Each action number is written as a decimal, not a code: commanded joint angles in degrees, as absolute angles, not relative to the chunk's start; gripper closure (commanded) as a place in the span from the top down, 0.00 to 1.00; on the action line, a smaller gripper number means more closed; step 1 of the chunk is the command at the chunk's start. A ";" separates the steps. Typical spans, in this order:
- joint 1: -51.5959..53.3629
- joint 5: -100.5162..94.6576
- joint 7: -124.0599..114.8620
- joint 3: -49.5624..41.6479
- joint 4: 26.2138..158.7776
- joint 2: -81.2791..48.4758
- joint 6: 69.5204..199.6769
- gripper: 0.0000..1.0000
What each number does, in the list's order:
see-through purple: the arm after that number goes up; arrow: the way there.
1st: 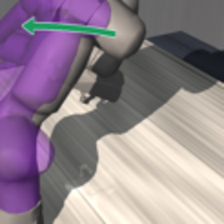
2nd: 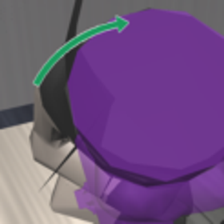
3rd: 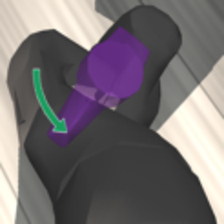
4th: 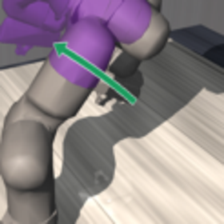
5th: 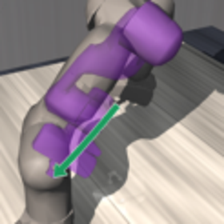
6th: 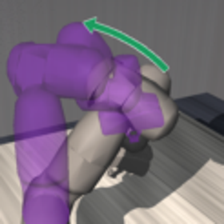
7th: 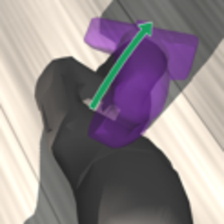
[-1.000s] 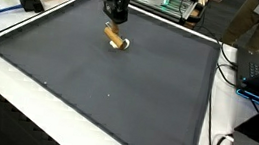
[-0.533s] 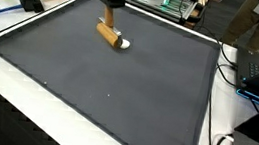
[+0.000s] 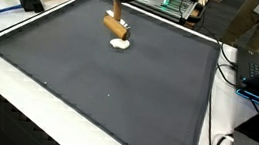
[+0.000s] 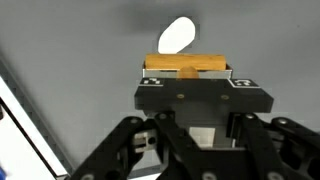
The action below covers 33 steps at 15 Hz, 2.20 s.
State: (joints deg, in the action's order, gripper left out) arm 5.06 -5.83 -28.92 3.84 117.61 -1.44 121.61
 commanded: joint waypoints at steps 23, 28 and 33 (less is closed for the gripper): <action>5.86 -3.64 -16.59 3.74 118.88 1.79 106.53 0.23; 7.52 -4.89 -14.69 7.62 124.28 14.22 106.91 0.23; 8.53 -1.39 -21.39 11.59 130.80 22.27 108.70 0.23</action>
